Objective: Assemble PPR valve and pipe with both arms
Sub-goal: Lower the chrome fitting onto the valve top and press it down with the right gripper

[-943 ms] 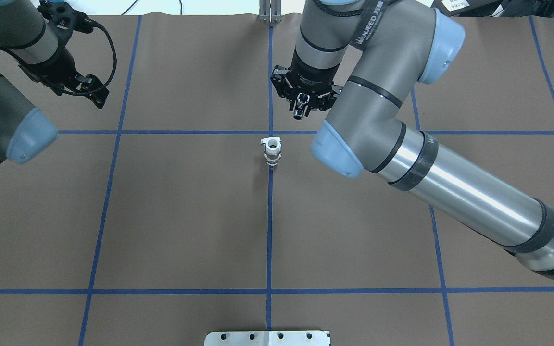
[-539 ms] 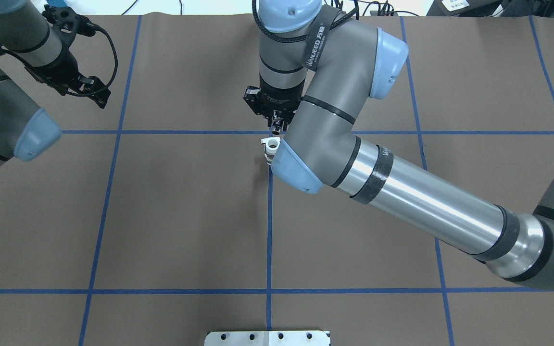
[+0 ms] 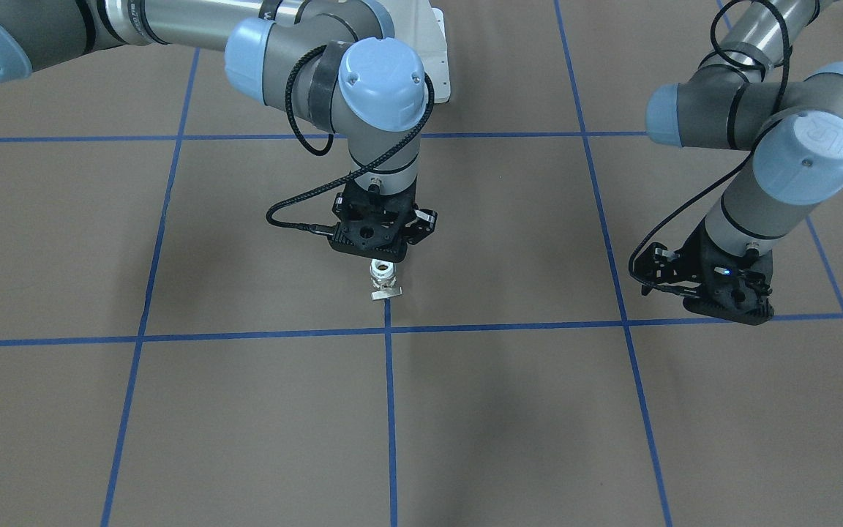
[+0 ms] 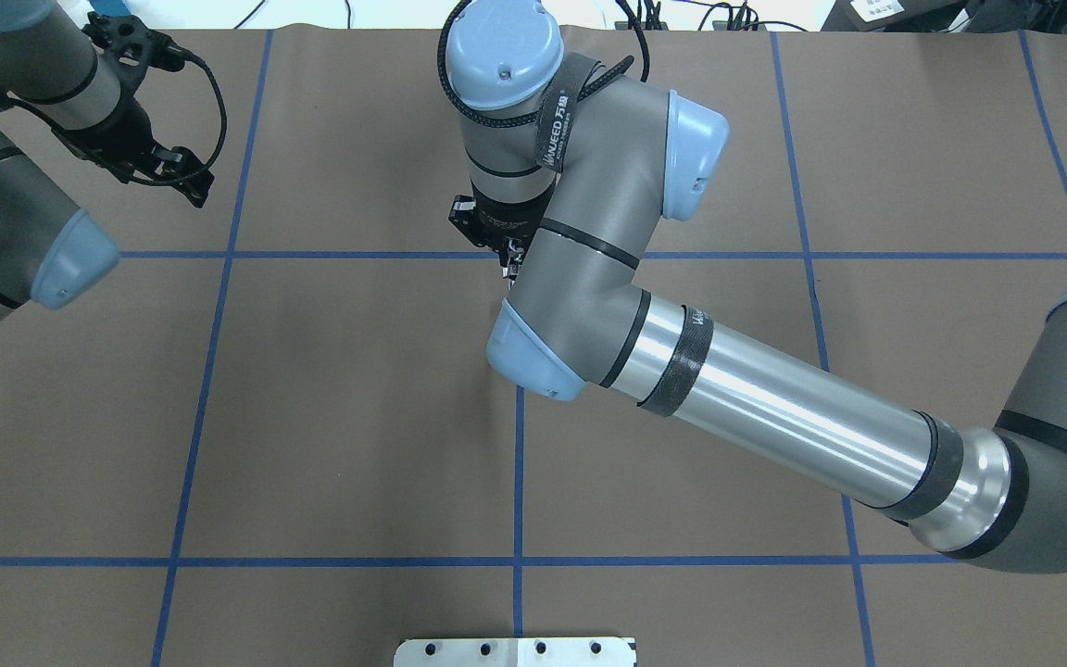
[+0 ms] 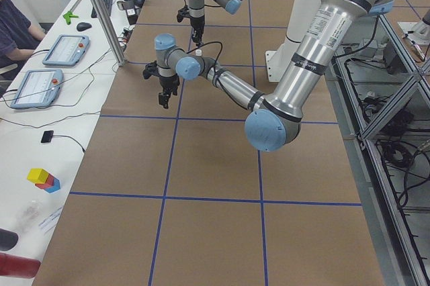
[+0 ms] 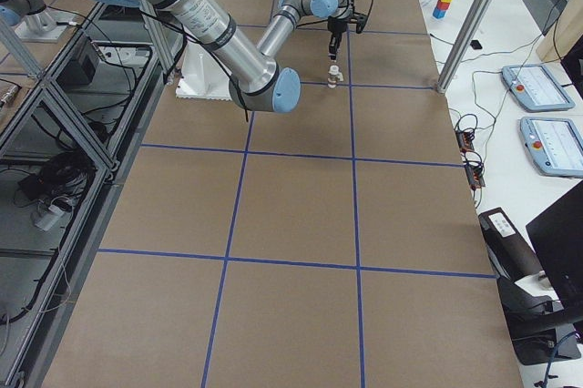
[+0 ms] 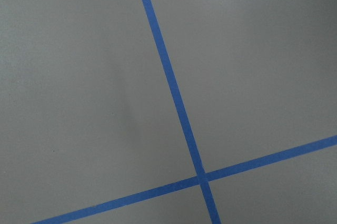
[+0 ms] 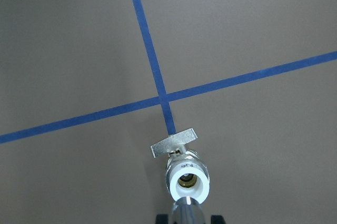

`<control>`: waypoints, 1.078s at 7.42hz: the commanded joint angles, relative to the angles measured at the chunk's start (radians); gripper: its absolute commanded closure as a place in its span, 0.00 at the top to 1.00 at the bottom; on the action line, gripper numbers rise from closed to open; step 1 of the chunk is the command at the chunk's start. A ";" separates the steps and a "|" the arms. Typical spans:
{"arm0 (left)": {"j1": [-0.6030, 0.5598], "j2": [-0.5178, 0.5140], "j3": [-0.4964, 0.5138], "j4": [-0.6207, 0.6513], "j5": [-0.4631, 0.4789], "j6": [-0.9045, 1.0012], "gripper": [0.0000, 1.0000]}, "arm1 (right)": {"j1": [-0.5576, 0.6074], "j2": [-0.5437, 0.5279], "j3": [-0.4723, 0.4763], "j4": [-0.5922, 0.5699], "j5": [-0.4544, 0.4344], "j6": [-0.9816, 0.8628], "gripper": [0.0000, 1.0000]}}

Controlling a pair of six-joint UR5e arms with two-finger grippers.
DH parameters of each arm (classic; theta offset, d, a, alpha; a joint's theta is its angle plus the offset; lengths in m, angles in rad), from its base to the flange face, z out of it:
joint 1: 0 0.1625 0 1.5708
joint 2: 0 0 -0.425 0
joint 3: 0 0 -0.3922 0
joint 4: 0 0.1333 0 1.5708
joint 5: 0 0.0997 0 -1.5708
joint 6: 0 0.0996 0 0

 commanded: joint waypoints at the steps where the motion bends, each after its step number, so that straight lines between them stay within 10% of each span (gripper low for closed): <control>1: 0.000 0.000 0.000 -0.001 0.001 0.000 1.00 | 0.000 -0.001 -0.020 0.003 -0.011 -0.008 0.00; 8: 0.000 -0.002 -0.002 -0.001 0.001 0.001 1.00 | -0.002 0.002 -0.046 0.034 -0.008 -0.017 0.00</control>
